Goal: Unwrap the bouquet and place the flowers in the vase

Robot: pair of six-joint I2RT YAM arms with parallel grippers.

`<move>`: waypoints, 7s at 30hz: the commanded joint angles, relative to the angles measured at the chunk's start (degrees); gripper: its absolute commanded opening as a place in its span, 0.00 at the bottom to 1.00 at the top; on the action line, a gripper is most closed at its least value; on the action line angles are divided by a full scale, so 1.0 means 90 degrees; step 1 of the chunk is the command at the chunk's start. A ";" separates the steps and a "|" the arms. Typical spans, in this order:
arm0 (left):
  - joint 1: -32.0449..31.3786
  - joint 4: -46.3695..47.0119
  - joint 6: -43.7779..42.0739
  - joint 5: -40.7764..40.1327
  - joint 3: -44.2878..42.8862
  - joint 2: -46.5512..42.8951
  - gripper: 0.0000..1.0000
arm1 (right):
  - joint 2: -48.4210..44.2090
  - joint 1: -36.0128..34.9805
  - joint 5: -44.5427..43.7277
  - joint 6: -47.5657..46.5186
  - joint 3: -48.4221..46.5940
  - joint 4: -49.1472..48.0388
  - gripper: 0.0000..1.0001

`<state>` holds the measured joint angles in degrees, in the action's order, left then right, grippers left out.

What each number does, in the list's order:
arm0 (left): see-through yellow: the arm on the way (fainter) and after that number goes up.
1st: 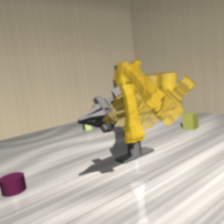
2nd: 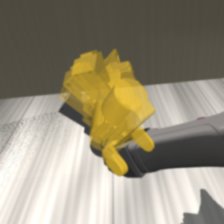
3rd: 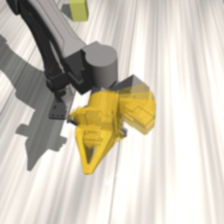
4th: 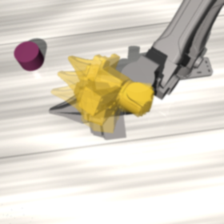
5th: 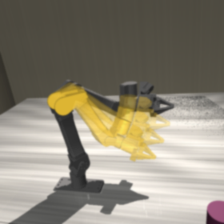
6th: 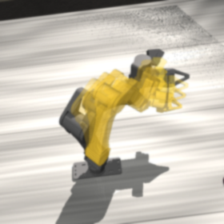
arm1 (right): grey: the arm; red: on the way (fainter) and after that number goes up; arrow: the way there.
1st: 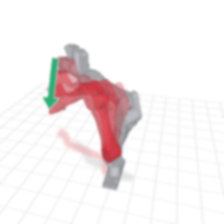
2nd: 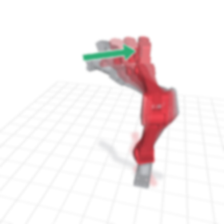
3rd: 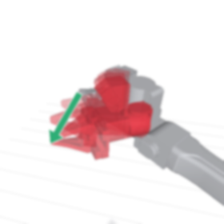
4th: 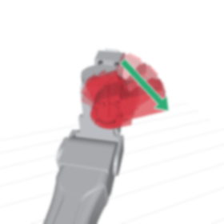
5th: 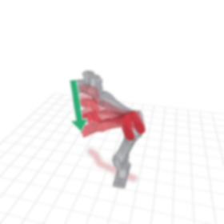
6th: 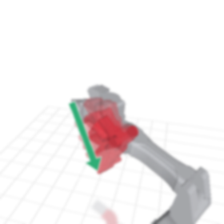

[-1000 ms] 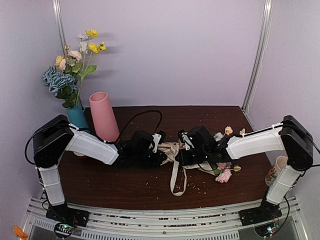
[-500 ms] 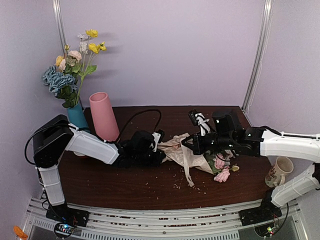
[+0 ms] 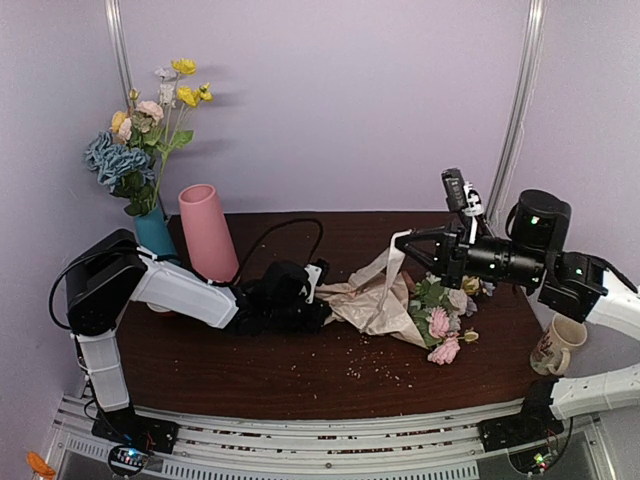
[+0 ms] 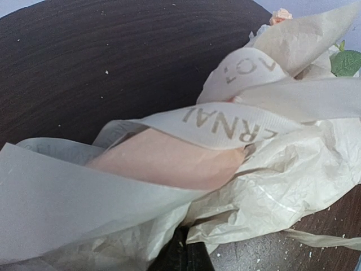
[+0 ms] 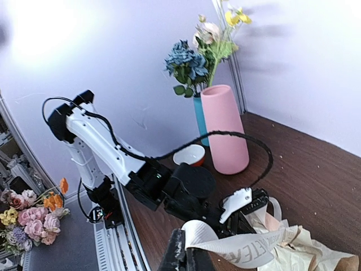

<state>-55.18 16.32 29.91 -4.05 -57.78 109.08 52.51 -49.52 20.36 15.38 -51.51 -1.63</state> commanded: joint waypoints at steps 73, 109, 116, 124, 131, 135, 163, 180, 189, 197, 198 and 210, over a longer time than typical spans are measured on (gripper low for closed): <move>0.0037 0.0403 0.0206 0.0374 0.0214 -0.0118 0.00 | 0.5666 0.1297 -0.2444 0.1260 -0.0237 0.0384 0.66; 0.0841 -0.2292 -0.2590 0.0474 -0.1464 -0.0469 0.74 | 0.2127 0.1583 -0.1614 0.0747 0.0247 0.1727 0.74; 0.0833 -0.2088 -0.3001 0.1773 -0.1383 -0.0482 0.34 | 0.1796 0.1591 -0.1359 0.0640 0.0089 0.1722 0.70; 0.0594 -0.1962 -0.3268 0.2540 -0.0989 -0.0929 0.00 | 0.1555 0.1596 -0.0806 0.0559 -0.0336 0.1416 0.68; 0.0124 -0.1860 -0.3401 0.3412 -0.0616 -0.1080 0.00 | 0.1991 0.1586 -0.0014 0.0691 -0.0759 0.1088 0.67; -0.0176 -0.1868 -0.3404 0.3554 -0.0543 -0.0885 0.00 | 0.2340 0.1569 0.0348 0.1005 -0.0649 0.0745 0.64; -0.0360 -0.2388 -0.2798 0.0857 -0.1008 -0.1196 0.83 | 0.3627 0.0727 0.0204 0.1738 0.2091 -0.0140 0.50; -0.0104 -0.2886 -0.3432 0.1640 -0.0993 -0.0599 0.79 | 0.3559 0.0633 -0.0164 0.1755 0.2198 -0.0101 0.50; -0.0107 -0.3257 -0.3440 0.0717 -0.1473 0.0074 0.00 | 0.3619 0.0624 -0.0124 0.1778 0.2206 -0.0161 0.50; 0.0056 -0.2627 -0.2784 -0.0844 -0.1276 -0.0601 0.00 | 0.3626 0.0629 -0.0124 0.1802 0.2263 -0.0222 0.50; 0.0131 -0.2590 -0.2649 -0.1183 -0.1268 -0.0702 0.00 | 0.3641 0.0624 -0.0115 0.1806 0.2270 -0.0249 0.49; 0.1088 -0.2895 -0.1440 -0.2815 -0.2514 0.0195 0.00 | 0.3918 0.0617 -0.0126 0.1908 0.2152 -0.0493 0.49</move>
<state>-46.15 -9.30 11.84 -22.26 -74.81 105.75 85.97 -43.66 21.02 31.70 -32.25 -7.86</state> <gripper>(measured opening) 0.006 0.494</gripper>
